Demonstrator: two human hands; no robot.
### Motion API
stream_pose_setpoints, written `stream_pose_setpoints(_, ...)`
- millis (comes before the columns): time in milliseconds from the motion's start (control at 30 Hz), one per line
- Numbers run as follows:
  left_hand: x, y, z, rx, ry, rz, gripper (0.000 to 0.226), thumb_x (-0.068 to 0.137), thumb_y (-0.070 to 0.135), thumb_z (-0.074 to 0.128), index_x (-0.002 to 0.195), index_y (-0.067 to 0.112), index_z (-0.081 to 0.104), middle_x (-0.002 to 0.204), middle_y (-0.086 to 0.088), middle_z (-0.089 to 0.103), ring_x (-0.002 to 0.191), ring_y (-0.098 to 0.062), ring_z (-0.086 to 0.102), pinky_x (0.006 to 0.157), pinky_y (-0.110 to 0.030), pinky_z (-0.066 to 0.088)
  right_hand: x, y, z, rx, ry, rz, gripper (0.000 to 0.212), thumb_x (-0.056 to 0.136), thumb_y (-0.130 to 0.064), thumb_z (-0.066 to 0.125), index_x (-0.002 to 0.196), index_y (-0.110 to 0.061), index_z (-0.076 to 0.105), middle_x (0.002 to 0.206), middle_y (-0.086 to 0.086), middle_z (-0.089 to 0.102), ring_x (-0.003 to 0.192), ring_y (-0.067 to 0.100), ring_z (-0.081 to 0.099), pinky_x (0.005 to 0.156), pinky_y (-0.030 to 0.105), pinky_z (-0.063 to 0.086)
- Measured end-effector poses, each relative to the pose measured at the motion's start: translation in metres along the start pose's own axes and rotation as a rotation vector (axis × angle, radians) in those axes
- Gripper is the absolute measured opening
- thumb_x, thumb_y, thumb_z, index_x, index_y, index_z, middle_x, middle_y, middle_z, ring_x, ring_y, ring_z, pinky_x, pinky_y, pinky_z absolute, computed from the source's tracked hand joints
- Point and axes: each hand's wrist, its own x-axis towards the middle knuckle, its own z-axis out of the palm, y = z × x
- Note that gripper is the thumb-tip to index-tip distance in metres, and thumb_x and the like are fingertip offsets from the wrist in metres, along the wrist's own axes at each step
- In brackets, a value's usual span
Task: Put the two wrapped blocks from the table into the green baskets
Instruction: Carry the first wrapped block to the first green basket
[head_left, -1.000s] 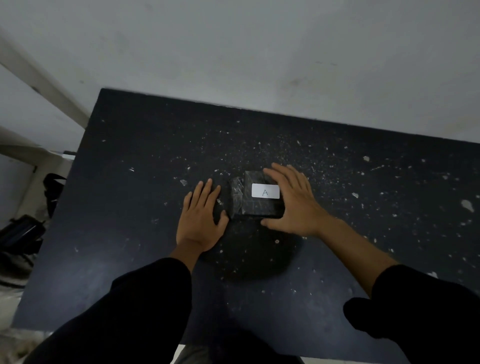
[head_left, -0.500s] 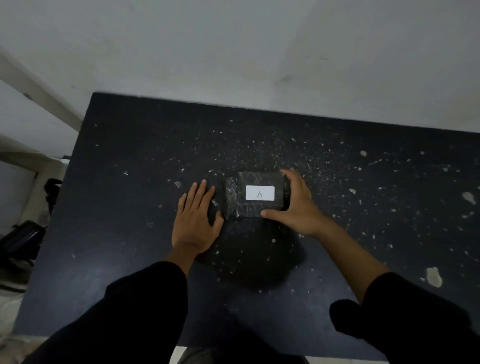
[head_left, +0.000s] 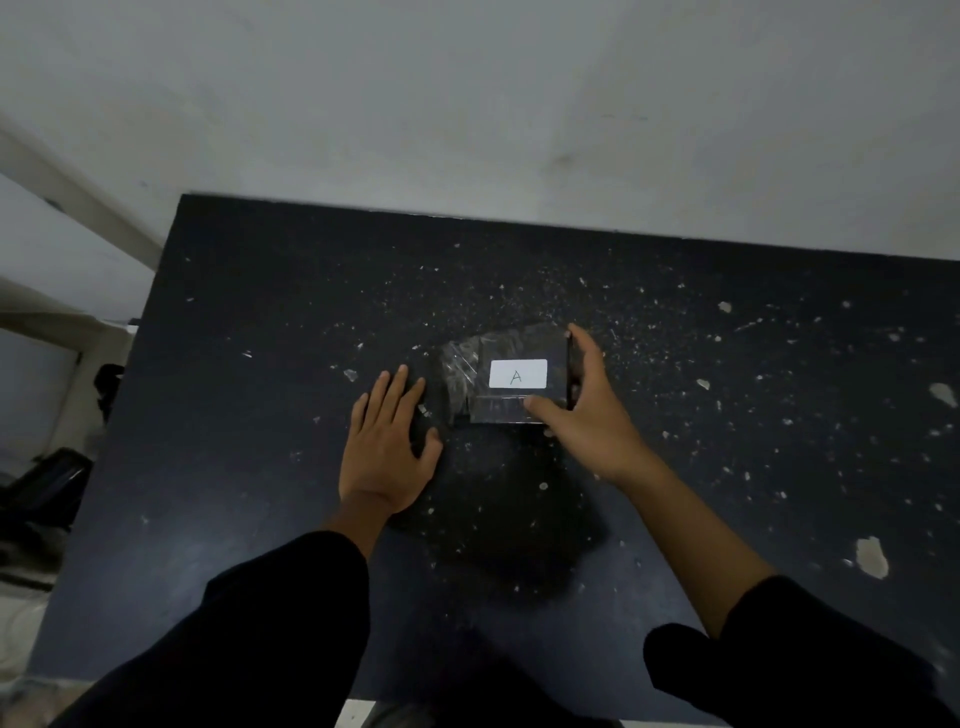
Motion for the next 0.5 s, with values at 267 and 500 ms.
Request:
stream_pose_setpoints(267, 0.000, -0.003, 0.002, 0.003, 0.008, 0.005, 0.067, 0.093, 0.049, 0.040, 0.153, 0.026, 0.023, 0.165, 0.006, 0.009, 0.151, -0.011, -0.003, 0.123, -0.039, 0.003, -0.012, 0.000, -0.002, 0.363, -0.063, 0.187, 0.084, 0.091, -0.007, 0.069, 0.139, -0.063, 0.028, 0.137, -0.001, 0.055, 0.107, 0.020, 0.068, 0.073, 0.039, 0.062)
stream_pose_setpoints(500, -0.003, -0.002, -0.002, 0.008, -0.035, 0.032, 0.066, 0.095, 0.050, 0.035, 0.154, 0.023, 0.022, 0.165, 0.003, 0.008, 0.151, -0.014, -0.004, 0.122, -0.037, -0.001, -0.060, -0.004, -0.003, 0.440, -0.087, 0.139, 0.082, 0.088, -0.012, 0.066, 0.129, -0.070, 0.026, 0.143, -0.002, 0.050, 0.116, 0.030, 0.063, 0.071, 0.037, 0.057)
